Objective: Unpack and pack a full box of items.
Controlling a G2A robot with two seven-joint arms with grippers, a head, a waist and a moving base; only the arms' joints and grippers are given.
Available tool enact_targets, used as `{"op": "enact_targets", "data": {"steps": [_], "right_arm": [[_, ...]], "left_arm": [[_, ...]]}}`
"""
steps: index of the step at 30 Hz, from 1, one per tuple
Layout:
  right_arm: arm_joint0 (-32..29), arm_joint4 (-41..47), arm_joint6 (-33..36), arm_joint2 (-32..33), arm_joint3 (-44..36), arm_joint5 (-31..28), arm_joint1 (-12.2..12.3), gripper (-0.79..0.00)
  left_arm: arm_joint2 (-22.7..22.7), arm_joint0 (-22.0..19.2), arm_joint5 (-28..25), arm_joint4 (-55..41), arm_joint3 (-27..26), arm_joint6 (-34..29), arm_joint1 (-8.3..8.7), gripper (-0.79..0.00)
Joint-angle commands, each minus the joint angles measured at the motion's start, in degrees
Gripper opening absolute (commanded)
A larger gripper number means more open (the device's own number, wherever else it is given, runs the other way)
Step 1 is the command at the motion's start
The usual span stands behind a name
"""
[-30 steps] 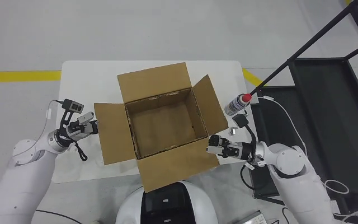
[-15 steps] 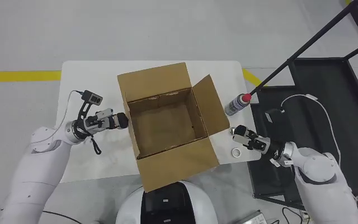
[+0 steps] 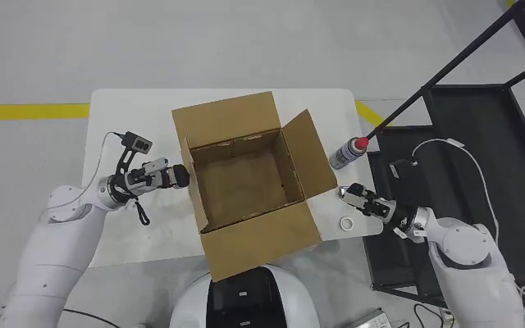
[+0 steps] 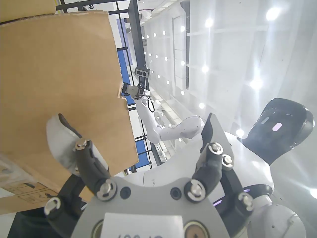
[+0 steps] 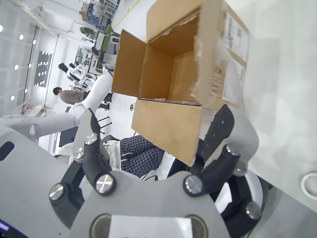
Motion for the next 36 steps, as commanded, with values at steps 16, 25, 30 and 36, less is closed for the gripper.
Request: {"op": "enact_targets", "data": {"steps": [16,25,30,36], "right_arm": [[13.75,-5.61,-6.78,-13.69,8.92,1.86,-0.72,0.000],[15.23,-4.84,-3.15,-19.23,1.14,1.29,-0.85,0.000],[15.23,-11.68,-2.93,-23.22,0.12,3.37,-0.89,0.000],[16.40,-17.07,-3.82,-27.96,0.83,5.88,-1.15,0.000]], "left_arm": [[6.45,-3.75,1.30,12.15,-2.31,8.35,-1.92,0.000],[6.73,-3.63,0.24,19.15,-2.72,12.58,-2.06,0.000],[6.65,-3.34,0.28,22.71,-3.65,14.80,-2.05,0.000],[6.50,-3.00,0.33,27.07,-4.95,17.26,-1.99,0.000]]}}
